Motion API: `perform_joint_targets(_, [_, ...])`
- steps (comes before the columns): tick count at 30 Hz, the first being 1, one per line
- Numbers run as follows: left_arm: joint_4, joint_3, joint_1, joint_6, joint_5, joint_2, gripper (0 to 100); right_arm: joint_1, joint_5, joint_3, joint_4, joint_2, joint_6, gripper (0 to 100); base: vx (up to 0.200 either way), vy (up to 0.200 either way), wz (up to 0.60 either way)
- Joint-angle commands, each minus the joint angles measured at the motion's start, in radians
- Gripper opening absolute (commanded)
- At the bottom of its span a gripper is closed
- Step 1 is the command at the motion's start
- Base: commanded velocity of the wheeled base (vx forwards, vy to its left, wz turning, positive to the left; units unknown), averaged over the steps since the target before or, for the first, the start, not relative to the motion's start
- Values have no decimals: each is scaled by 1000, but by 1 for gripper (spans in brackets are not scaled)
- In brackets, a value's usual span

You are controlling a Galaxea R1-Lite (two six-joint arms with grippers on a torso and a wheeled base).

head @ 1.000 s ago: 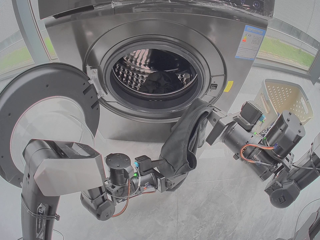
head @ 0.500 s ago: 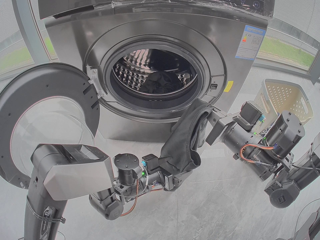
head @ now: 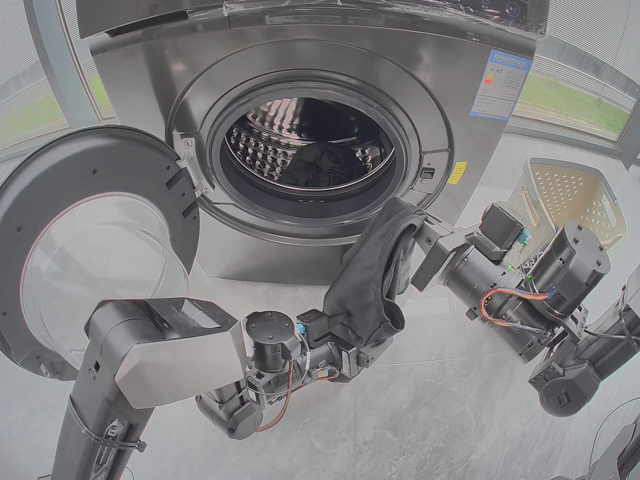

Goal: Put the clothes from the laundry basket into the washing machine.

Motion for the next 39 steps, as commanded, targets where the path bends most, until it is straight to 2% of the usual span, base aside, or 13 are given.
perform_joint_targets(1, [-1, -26, 1, 0, 15, 15, 100, 1, 1, 0, -1, 0, 0, 0, 0, 0, 0])
perform_joint_targets(2, [-1, -26, 1, 0, 18, 17, 0, 1, 1, 0, -1, 0, 0, 0, 0, 0, 0])
perform_joint_targets(5, [-1, -26, 11, -2, 43, 15, 0, 1, 1, 0, -1, 0, 0, 0, 0, 0, 0])
perform_joint_targets(12, [-4, -18, 16, 1, 43, 3, 0, -1, -1, 2, -1, 0, 1, 0, 0, 0, 0])
perform_joint_targets(17, [-2, 49, 38, 0, 38, -85, 0, -1, -1, 2, -1, 0, 1, 0, 0, 0, 0])
perform_joint_targets(22, [-2, 196, 108, 1, 26, -256, 0, -6, -1, 2, -1, 0, 0, 0, 0, 0, 0])
perform_joint_targets(26, [-2, 362, 205, 1, -32, -457, 0, -18, -3, 0, -1, 0, 0, 0, 0, 0, 0])
perform_joint_targets(30, [-1, 460, 254, -2, -60, -588, 0, -22, -3, 0, -1, -2, 0, 0, 0, 0, 0])
perform_joint_targets(32, [-1, 472, 272, -12, -74, -634, 0, -22, -3, 0, -1, -2, 0, 0, 0, 0, 0])
perform_joint_targets(35, [-1, 465, 301, -51, -75, -704, 0, -25, -3, 0, -1, 0, 1, 0, 0, 0, 0])
perform_joint_targets(36, [-1, 465, 301, -51, -75, -704, 0, -25, -3, 0, -1, 0, 1, 0, 0, 0, 0])
perform_joint_targets(38, [-1, 456, 318, -100, -74, -755, 0, -36, -3, 0, -1, 0, 1, 0, 0, 0, 0])
perform_joint_targets(39, [-1, 451, 320, -104, -72, -761, 0, -39, -3, 0, -1, 0, 1, 0, 0, 0, 0])
